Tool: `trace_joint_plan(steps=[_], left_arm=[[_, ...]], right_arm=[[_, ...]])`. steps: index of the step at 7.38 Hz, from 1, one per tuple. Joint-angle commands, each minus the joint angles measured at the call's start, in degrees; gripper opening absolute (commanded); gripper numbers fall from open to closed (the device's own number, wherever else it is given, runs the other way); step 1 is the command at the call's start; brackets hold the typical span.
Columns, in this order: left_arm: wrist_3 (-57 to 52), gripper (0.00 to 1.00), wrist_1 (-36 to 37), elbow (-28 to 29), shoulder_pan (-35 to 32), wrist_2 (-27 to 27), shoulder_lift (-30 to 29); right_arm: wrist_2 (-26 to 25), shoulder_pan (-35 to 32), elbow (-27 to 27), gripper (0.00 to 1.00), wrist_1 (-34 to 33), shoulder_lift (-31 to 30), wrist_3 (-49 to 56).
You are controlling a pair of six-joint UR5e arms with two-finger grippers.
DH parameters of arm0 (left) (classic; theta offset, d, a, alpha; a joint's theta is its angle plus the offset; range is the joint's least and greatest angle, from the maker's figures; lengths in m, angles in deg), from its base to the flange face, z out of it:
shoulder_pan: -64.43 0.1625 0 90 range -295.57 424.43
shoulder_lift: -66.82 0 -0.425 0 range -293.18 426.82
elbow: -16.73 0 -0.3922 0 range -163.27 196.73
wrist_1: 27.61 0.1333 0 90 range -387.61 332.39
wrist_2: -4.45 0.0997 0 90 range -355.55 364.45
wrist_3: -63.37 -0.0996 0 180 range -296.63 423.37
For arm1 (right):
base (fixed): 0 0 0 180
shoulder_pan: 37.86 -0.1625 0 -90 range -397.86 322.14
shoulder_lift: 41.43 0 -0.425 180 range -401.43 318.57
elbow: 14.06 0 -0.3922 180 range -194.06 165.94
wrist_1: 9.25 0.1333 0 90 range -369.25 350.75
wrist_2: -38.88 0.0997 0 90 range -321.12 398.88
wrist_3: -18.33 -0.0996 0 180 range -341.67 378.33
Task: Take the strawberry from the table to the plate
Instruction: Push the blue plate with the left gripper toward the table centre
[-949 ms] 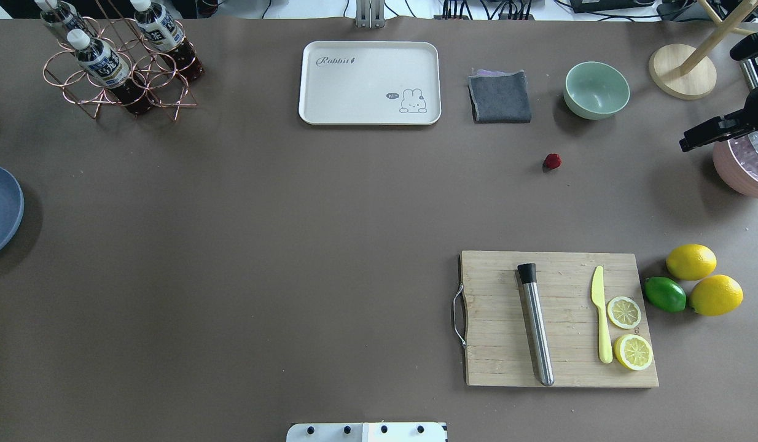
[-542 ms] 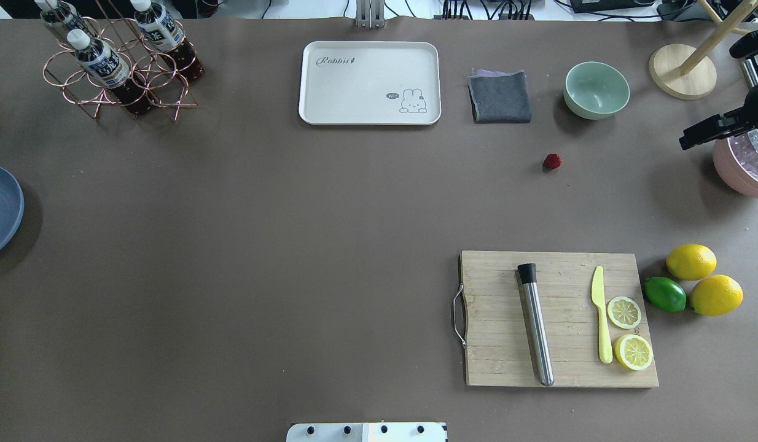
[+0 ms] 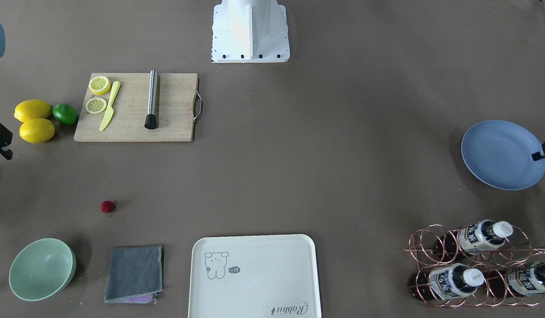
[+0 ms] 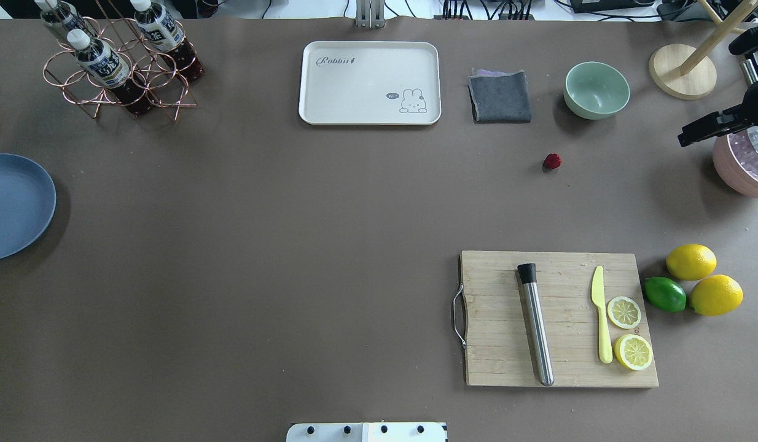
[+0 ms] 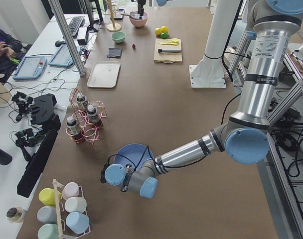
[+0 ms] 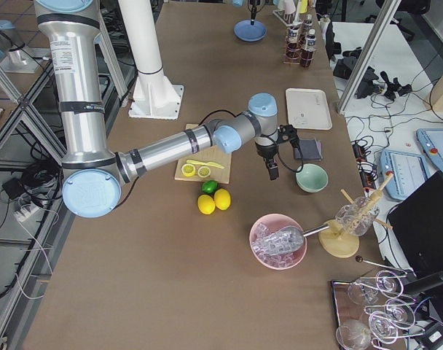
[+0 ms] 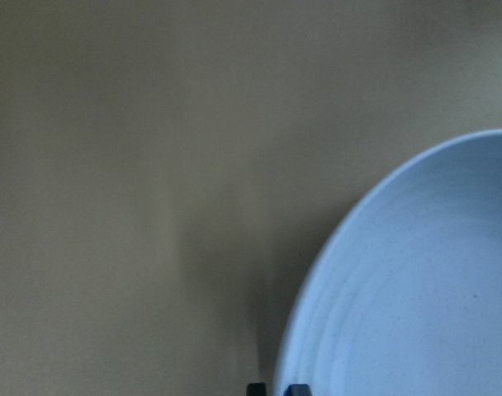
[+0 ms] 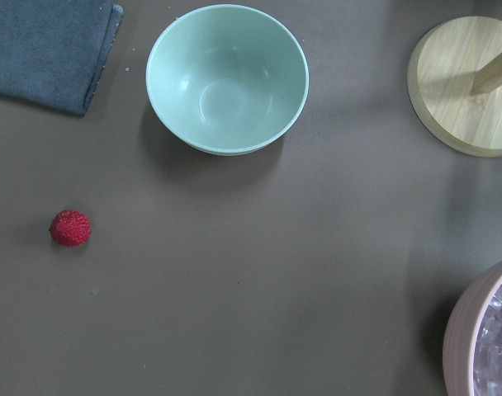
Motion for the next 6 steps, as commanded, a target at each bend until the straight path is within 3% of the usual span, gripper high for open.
trace_joint_plan(steps=[1,3,6], left_arm=[[8.8,0.0,-0.1,-11.2,-0.4,-1.6,4.1],[20.8,0.0,-1.5,-21.6,0.2,-4.6,7.0],[50.7,0.0,-17.1,-29.4,10.7,-2.0,5.9]], right_arm=[[0.0,0.0,0.0,0.99,0.0,0.0,0.0],[0.3,0.0,0.1,0.99,0.0,0.0,-0.1],[0.7,0.0,0.1,0.99,-0.9,0.5,-0.2]])
